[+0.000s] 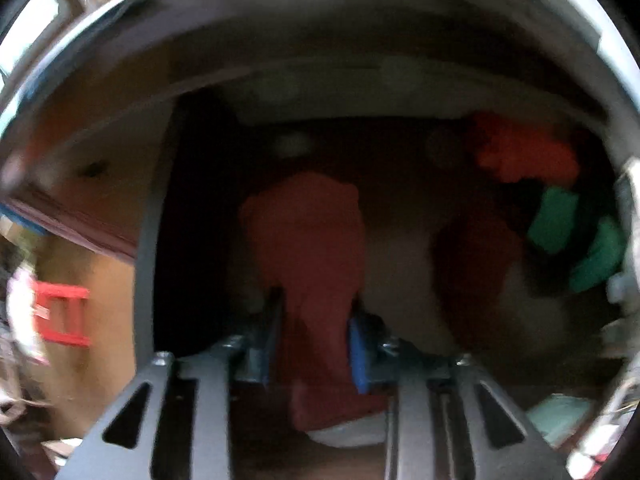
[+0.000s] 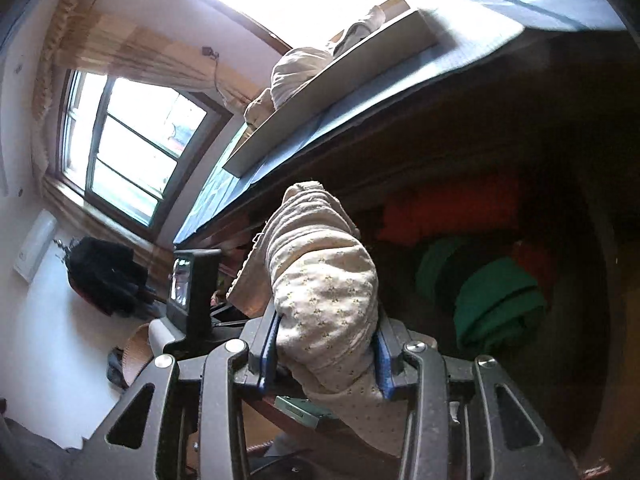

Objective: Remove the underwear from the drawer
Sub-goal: 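Grasp the cream dotted garment with the right tool while the left tool grasps the dark red garment, then lift both held garments out of the drawer and carry them over the tray, then open both tools to drop the red and cream garments into the tray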

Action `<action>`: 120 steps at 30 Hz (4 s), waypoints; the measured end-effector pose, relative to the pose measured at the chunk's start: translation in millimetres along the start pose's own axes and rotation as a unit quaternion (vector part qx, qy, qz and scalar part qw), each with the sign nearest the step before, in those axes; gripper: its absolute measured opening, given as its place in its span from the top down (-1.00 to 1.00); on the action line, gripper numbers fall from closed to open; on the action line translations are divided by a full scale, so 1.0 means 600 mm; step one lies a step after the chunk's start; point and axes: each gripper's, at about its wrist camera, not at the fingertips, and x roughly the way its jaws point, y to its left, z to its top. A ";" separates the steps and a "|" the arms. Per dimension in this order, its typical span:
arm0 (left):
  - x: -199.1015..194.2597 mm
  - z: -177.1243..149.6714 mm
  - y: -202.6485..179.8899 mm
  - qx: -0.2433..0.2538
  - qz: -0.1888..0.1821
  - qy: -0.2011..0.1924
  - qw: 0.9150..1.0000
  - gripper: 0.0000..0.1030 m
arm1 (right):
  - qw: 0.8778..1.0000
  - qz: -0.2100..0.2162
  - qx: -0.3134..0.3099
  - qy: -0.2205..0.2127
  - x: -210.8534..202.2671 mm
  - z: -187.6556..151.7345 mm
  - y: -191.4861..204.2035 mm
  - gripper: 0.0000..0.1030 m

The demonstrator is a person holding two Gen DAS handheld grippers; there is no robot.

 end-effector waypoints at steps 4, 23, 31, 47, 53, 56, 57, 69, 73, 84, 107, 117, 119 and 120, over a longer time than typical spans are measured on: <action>-0.015 -0.011 0.020 -0.015 -0.012 -0.021 1.000 0.70 | 1.000 -0.002 0.017 0.000 0.004 -0.003 -0.024 0.19; -0.051 -0.034 -0.029 0.025 -0.027 -0.067 0.997 0.81 | 0.999 -0.006 0.022 -0.031 -0.031 -0.025 -0.006 0.19; -0.140 -0.037 -0.022 0.027 -0.059 -0.135 0.989 0.81 | 0.999 -0.004 0.017 -0.049 -0.050 -0.011 0.002 0.19; -0.307 -0.012 -0.017 0.055 -0.090 -0.228 0.968 0.81 | 0.990 0.074 0.052 -0.107 -0.099 0.088 0.041 0.19; -0.358 0.030 -0.014 0.055 -0.086 -0.266 0.959 0.81 | 0.986 0.084 0.046 -0.135 -0.114 0.126 0.068 0.18; -0.370 0.049 -0.011 0.051 -0.078 -0.279 0.956 0.81 | 0.985 0.084 0.044 -0.146 -0.118 0.142 0.080 0.19; -0.376 0.059 -0.012 0.051 -0.074 -0.286 0.954 0.81 | 0.984 0.086 0.047 -0.149 -0.119 0.149 0.082 0.19; -0.396 0.187 -0.064 0.058 -0.073 -0.324 0.942 0.81 | 0.972 0.053 0.056 -0.221 -0.121 0.291 0.111 0.18; -0.383 0.230 -0.092 0.060 -0.081 -0.318 0.943 0.81 | 0.969 0.019 0.059 -0.239 -0.113 0.341 0.100 0.18; -0.315 0.347 -0.167 0.045 -0.081 -0.284 0.954 0.81 | 0.966 -0.023 0.117 -0.228 -0.048 0.437 0.026 0.18; -0.159 0.471 -0.210 0.020 -0.036 -0.208 0.977 0.78 | 0.968 -0.103 0.168 -0.155 0.096 0.525 -0.072 0.18; -0.126 0.468 -0.240 0.044 -0.002 -0.214 0.976 0.63 | 0.967 -0.147 0.169 -0.124 0.140 0.539 -0.094 0.16; -0.127 0.468 -0.239 0.042 -0.004 -0.216 0.975 0.54 | 0.967 -0.160 0.155 -0.122 0.146 0.542 -0.089 0.16; -0.127 0.468 -0.240 0.045 -0.006 -0.217 0.975 0.35 | 0.967 -0.166 0.148 -0.121 0.149 0.543 -0.087 0.15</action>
